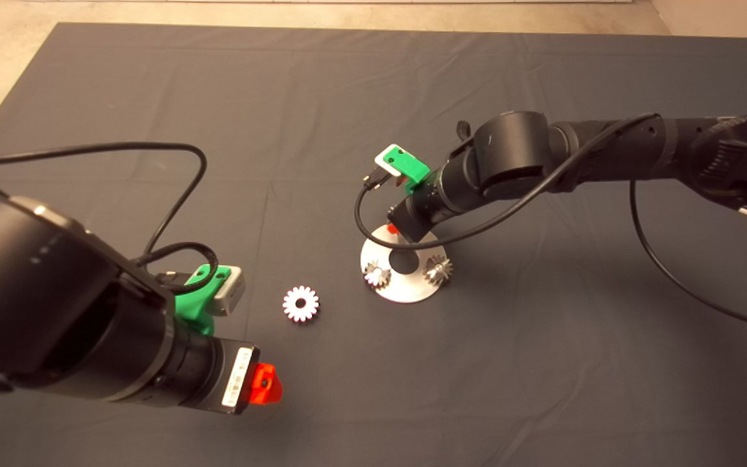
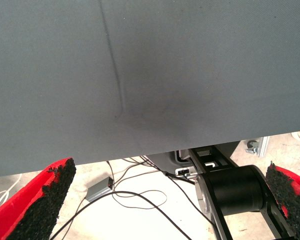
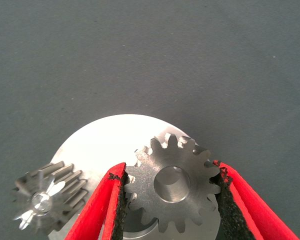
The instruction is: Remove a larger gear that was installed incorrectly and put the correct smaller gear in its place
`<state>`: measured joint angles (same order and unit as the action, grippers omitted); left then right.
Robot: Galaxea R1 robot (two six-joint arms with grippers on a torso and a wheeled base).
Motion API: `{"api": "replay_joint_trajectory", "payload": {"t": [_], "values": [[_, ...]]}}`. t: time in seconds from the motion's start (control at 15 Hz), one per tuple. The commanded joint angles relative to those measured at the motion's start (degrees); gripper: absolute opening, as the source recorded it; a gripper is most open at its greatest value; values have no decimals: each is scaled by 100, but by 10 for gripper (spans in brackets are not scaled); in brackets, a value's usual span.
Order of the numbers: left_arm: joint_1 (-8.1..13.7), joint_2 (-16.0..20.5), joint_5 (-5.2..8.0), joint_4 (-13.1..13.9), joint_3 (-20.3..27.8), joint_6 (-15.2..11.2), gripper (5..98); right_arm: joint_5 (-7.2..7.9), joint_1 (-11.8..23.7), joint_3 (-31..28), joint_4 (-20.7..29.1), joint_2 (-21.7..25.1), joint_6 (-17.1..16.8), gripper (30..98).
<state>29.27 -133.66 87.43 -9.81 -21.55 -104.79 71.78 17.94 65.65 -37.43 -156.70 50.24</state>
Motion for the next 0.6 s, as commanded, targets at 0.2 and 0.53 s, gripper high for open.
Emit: {"api": "replay_joint_trajectory", "payload": {"t": [0.2,0.53], "values": [[114,-8,757,102,100,-42,982,-32,166,75,86,-41,-23,411],[114,-16,757,102,108,-41,982,-32,148,78,60,-41,-23,411]]}}
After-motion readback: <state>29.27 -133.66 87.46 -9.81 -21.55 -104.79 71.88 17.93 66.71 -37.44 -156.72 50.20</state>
